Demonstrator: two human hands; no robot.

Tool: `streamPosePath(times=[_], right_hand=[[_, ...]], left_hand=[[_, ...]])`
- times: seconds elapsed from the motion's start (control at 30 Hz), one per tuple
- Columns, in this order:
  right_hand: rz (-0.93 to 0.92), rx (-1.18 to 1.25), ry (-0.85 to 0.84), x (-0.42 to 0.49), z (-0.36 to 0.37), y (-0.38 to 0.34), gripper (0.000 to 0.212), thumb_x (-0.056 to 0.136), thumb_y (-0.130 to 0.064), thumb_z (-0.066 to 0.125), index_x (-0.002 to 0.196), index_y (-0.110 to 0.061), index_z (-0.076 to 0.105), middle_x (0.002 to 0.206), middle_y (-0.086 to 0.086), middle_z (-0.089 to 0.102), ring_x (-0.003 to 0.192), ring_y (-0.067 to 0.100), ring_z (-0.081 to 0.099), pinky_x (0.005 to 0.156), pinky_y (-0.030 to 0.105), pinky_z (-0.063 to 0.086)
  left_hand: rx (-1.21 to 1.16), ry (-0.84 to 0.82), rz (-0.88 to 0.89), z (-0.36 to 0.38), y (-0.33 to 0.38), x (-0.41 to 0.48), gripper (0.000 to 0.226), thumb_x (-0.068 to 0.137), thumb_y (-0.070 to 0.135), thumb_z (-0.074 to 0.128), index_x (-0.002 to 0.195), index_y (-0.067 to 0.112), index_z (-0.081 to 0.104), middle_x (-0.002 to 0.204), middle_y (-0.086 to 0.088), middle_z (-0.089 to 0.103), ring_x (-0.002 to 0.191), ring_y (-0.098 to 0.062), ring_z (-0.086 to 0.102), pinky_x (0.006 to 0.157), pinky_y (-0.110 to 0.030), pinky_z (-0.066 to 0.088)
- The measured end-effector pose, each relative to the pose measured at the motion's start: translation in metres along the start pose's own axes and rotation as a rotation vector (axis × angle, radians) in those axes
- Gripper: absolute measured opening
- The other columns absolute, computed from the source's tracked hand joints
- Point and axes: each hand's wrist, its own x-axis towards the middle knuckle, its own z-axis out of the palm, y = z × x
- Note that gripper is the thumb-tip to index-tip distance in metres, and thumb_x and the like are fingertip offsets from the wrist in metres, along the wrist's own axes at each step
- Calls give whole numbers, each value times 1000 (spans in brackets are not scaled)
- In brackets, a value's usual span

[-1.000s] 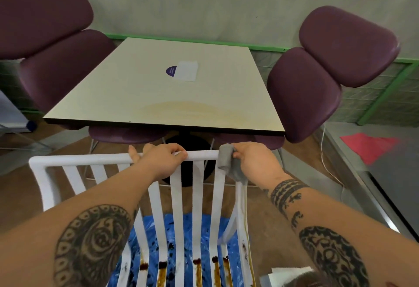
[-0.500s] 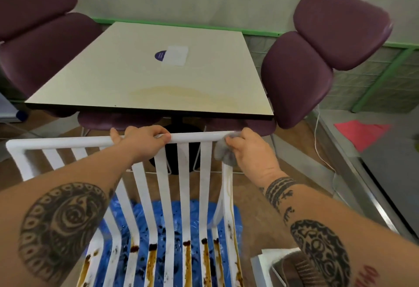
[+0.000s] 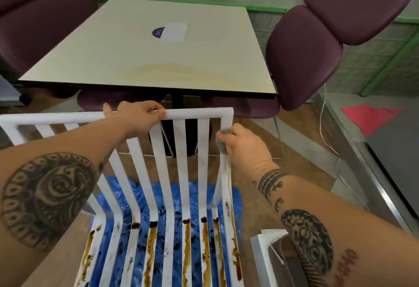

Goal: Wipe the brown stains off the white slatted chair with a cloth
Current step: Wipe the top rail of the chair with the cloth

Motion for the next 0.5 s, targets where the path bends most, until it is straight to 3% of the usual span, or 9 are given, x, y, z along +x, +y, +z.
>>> streamPosePath(times=[0.1,0.2,0.23,0.33,0.4,0.47,0.5], right_hand=[[45,62,-207,-38,21,0,39,87,-16,69,122,-33,67,112,-1,55,98,26,62,81,41,58],[97,129,-307,-52,26,-6,30,84,-8,63,93,-35,69,100,-9,53,81,20,65,76,37,60],[119,162,-266,-49,23,-6,30,86,-6,61,91,-35,69,99,-8,53,80,17,64,75,33,60],[286,388,-39,-31,7,-9,19,99,-23,58,112,-30,69,102,-14,54,86,1,58,83,21,54],[374,581,-37,-22,5,-12,21,96,-44,58,104,-28,68,95,-15,63,85,0,62,88,33,55],[439,628,-147,-34,9,-12,32,87,-59,59,95,-29,66,88,-5,73,83,15,70,83,50,57],[467,642,-185,-43,13,-13,32,86,-59,60,93,-29,66,85,-3,74,81,18,71,81,50,58]], left_hand=[[0,11,11,0,1,-2,35,99,67,29,119,55,55,110,5,61,138,-31,37,117,-65,0],[-2,19,14,0,1,-3,38,99,67,29,123,53,54,107,4,59,139,-32,36,118,-65,-1],[3,22,15,0,1,-4,38,99,67,29,123,53,54,107,3,59,139,-32,35,118,-66,-1],[7,40,16,3,-1,-2,38,98,68,28,122,55,54,114,1,63,138,-32,37,117,-67,-1],[-6,45,18,4,-1,-2,37,98,68,28,122,55,53,113,1,63,138,-32,37,117,-67,-2],[-8,42,16,3,0,-4,37,98,68,28,123,55,53,114,0,62,138,-32,36,117,-67,-2],[-6,34,16,3,1,-5,38,99,67,28,124,55,53,116,-1,63,139,-32,35,118,-66,-2]])
